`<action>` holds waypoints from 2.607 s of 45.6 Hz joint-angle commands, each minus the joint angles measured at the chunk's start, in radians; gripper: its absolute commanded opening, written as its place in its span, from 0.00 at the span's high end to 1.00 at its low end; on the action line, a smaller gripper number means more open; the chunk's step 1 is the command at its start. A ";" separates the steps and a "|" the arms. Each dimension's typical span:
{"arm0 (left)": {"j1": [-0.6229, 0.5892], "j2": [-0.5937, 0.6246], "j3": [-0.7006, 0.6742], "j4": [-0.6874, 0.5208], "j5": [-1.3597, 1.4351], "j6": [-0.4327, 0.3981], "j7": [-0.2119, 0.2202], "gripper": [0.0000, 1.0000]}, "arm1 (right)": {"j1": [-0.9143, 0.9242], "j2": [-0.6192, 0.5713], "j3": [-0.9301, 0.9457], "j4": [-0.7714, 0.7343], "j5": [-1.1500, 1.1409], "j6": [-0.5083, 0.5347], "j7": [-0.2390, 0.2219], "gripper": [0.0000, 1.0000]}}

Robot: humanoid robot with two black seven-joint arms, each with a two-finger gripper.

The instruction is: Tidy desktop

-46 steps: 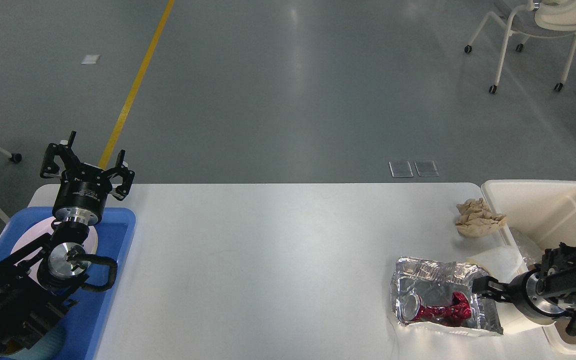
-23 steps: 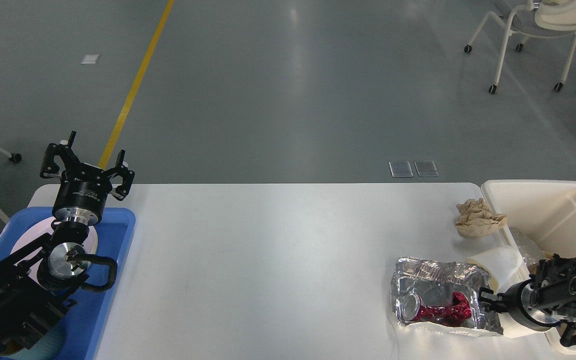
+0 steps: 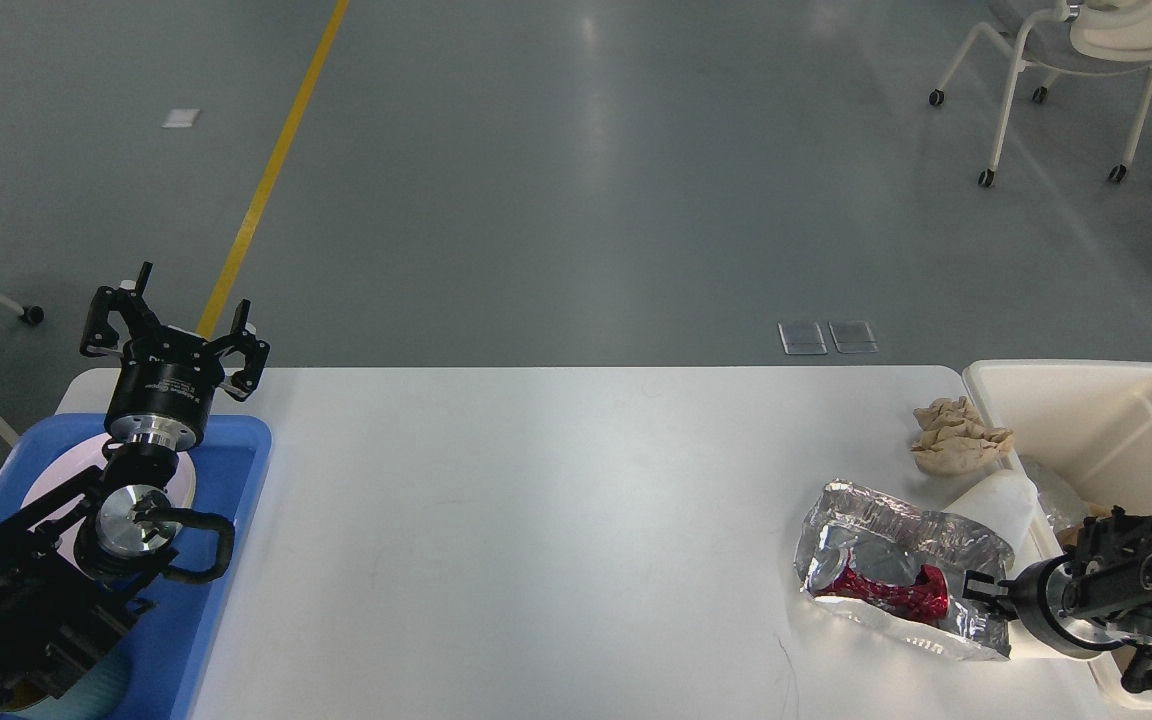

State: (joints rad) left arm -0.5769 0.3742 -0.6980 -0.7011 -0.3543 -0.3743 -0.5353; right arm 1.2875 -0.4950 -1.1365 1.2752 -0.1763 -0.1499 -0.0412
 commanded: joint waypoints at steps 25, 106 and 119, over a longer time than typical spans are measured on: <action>0.000 0.000 0.000 0.000 0.000 0.000 0.000 0.03 | 0.220 -0.123 -0.017 0.116 -0.015 0.179 0.037 1.00; 0.000 0.000 0.000 0.000 0.000 0.000 0.000 0.03 | 0.230 -0.172 -0.108 -0.376 -0.092 0.342 0.034 1.00; 0.000 0.000 0.000 0.000 0.000 0.000 0.000 0.03 | -0.203 -0.128 0.008 -0.810 0.090 0.188 0.024 1.00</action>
State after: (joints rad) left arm -0.5768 0.3743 -0.6980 -0.7011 -0.3543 -0.3743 -0.5354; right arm 1.1800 -0.6427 -1.1446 0.5796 -0.1162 0.0745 -0.0173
